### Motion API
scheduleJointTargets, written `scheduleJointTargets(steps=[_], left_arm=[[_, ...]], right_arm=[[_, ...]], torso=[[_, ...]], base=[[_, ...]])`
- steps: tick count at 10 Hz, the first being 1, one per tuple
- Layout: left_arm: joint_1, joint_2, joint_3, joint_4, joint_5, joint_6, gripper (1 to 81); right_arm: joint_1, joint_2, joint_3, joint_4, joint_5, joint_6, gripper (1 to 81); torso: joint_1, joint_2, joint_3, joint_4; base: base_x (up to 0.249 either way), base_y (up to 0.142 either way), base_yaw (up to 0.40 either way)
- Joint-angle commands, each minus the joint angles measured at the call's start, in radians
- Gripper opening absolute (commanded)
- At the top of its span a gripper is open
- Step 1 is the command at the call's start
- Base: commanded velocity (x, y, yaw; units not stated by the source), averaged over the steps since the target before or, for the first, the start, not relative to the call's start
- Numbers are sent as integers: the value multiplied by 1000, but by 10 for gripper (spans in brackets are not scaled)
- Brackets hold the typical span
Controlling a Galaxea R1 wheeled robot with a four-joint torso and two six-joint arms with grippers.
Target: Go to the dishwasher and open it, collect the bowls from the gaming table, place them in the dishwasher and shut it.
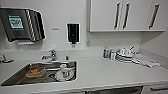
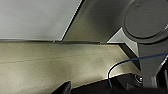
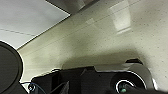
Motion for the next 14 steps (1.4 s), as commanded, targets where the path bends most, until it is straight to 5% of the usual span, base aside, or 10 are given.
scheduleJointTargets(steps=[1,5,9,11,14], left_arm=[[-34,-27,-33,17,-4,-25,811],[-28,-113,-36,27,-90,-103,811],[-25,-208,-36,42,-156,-139,811],[-28,-257,-36,80,-206,-200,811],[-48,-244,7,105,-283,-252,811]], right_arm=[[90,-114,123,17,-46,4,811],[91,-142,158,19,-43,4,811],[88,-125,143,17,-43,4,811],[87,-123,141,17,-41,4,811],[85,-110,138,19,-41,4,811]], torso=[[0,0,0,0],[0,0,-1,0],[0,0,-1,0],[0,0,-1,0],[0,0,-1,0]], base=[[0,0,0],[0,0,0],[0,0,0],[0,0,0],[0,0,0]])
